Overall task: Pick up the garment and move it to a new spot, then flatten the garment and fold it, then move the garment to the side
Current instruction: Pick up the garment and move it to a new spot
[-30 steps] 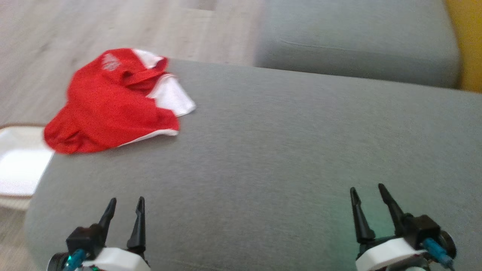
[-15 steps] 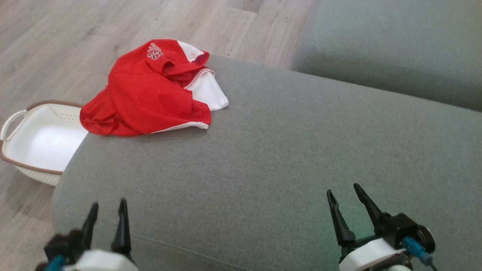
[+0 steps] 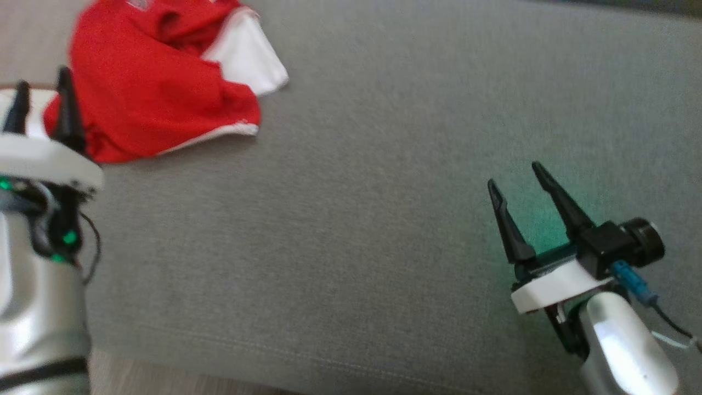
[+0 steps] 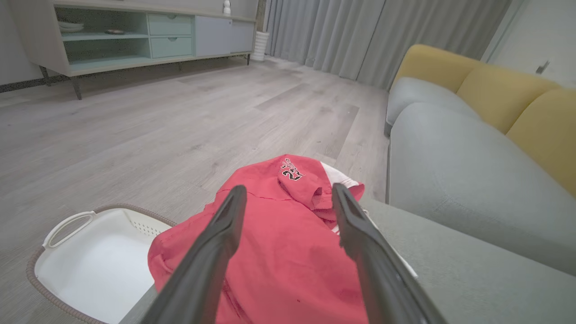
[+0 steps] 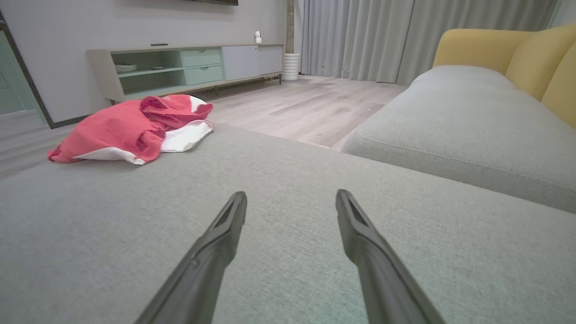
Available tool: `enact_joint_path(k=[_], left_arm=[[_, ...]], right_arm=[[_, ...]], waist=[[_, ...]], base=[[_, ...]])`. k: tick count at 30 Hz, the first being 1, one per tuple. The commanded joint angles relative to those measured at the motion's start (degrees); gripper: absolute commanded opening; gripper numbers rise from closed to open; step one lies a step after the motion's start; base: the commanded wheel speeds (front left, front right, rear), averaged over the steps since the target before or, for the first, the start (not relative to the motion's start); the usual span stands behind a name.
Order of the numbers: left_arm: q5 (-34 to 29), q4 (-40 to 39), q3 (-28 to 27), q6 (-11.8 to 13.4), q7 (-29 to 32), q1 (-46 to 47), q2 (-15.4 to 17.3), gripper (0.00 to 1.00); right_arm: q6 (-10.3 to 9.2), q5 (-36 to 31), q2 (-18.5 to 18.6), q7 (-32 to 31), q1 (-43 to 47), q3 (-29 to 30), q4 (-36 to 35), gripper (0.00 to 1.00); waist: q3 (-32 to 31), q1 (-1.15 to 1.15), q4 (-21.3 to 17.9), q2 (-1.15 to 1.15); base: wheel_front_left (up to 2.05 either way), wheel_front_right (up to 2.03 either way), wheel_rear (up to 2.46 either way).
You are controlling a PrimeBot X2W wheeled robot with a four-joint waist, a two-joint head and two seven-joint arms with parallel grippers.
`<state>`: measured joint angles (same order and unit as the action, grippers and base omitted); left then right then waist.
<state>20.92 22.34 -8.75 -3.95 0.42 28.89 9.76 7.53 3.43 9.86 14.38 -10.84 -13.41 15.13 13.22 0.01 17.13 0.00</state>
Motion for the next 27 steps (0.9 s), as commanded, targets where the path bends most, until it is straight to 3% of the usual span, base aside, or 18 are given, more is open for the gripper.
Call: enact_joint_path(k=[1, 9, 14, 15, 16, 23, 27], left_arm=[[-0.01, 1.86, -2.7, 0.33, 0.58, 3.77, 3.9, 1.0], [-0.71, 21.92, -3.01, 3.18, 3.32, 15.49, 8.63, 1.0], [-1.68, 31.07, -2.28, 4.74, 2.72, 18.9, 9.91, 1.0], [-2.12, 32.55, -1.9, 5.02, 2.66, 19.08, 10.22, 0.36], [-2.48, 33.8, -1.57, 5.2, 2.37, 19.26, 10.52, 0.0], [-4.9, 34.41, 1.05, 4.09, -3.94, 22.07, 12.11, 0.0], [-7.33, 31.35, 3.98, 2.06, -7.22, 25.01, 13.82, 0.0]], right_arm=[[-0.04, -0.42, 0.94, 0.62, -1.66, -1.64, -2.02, 1.0], [-0.04, -0.86, 3.41, 0.37, -2.84, -1.11, -4.91, 1.0], [-0.04, -0.88, 4.13, -0.42, -2.02, -0.24, -7.34, 1.0], [-0.04, -0.84, 4.16, -0.53, -1.79, -0.04, -7.63, 1.0], [-0.04, -0.8, 4.12, -0.6, -1.53, 0.22, -7.89, 1.0], [-0.04, -0.36, 3.26, -0.6, 0.62, 1.82, -8.1, 1.0], [-0.04, 0.26, 2.35, -0.28, 2.36, 2.34, -7.16, 1.0]], waist=[[7.18, -0.01, -4.36, 0.0], [13.47, -0.01, -7.68, 0.0], [14.49, -0.01, -8.79, 0.0], [14.29, -0.01, -8.94, 0.0], [13.99, -0.01, -9.05, 0.0], [10.39, -0.01, -8.31, 0.0], [6.44, -0.01, -7.29, 0.0]], base=[[0.0, 0.0, 0.0], [0.0, 0.0, 0.0], [0.0, 0.0, 0.0], [0.0, 0.0, 0.0], [0.0, 0.0, 0.0], [0.0, 0.0, 0.0], [0.0, 0.0, 0.0]])
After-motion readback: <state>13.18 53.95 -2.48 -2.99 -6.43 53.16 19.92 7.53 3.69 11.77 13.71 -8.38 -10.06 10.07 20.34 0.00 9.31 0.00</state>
